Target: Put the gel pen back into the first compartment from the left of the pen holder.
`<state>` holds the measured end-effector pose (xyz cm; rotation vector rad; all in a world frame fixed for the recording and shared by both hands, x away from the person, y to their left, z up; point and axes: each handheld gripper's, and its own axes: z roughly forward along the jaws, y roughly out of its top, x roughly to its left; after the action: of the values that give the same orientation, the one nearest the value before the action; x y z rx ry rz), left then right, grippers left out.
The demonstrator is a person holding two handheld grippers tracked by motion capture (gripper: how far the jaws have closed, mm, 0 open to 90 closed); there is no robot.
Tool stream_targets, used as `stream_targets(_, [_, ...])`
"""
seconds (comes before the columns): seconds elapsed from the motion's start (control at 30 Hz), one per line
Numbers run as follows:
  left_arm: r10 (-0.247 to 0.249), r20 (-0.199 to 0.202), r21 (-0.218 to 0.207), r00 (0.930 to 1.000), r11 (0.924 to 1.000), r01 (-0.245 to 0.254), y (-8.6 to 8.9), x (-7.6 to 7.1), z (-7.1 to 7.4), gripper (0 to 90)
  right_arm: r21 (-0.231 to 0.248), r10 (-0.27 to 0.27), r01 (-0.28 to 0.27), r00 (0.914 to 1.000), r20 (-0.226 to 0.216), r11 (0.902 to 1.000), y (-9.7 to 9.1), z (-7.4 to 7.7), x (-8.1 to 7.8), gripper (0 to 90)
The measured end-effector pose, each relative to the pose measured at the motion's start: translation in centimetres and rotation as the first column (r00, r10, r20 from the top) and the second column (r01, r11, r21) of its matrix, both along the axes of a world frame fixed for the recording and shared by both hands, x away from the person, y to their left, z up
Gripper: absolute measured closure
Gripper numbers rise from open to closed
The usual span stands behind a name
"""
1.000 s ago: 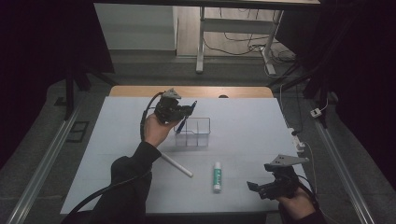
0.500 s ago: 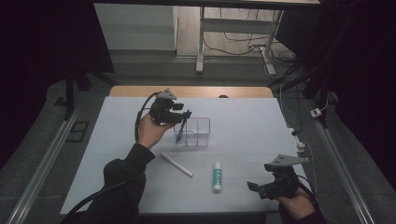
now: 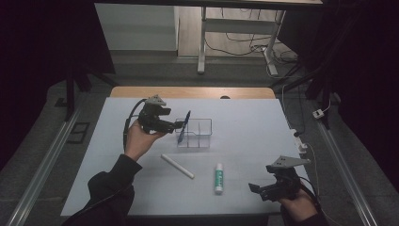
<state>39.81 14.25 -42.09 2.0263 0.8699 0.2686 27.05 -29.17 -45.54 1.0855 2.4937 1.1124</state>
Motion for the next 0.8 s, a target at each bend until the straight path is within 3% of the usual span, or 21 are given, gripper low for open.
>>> stream_targets(0.3, [-0.009,-0.020,0.035,0.9998,0.9993,0.010,0.6,-2.4,-0.2,9.4,-0.002,-0.003,0.003,1.0000,-0.002,1.0000,0.0,0.0,0.0,0.6])
stream_targets(0.8, [0.017,-0.029,-0.028,0.9994,0.9995,-0.018,3.3,-6.8,-1.3,2.3,-0.014,0.003,-0.003,1.0000,-0.007,0.9999,0.1,-0.1,0.1,0.6])
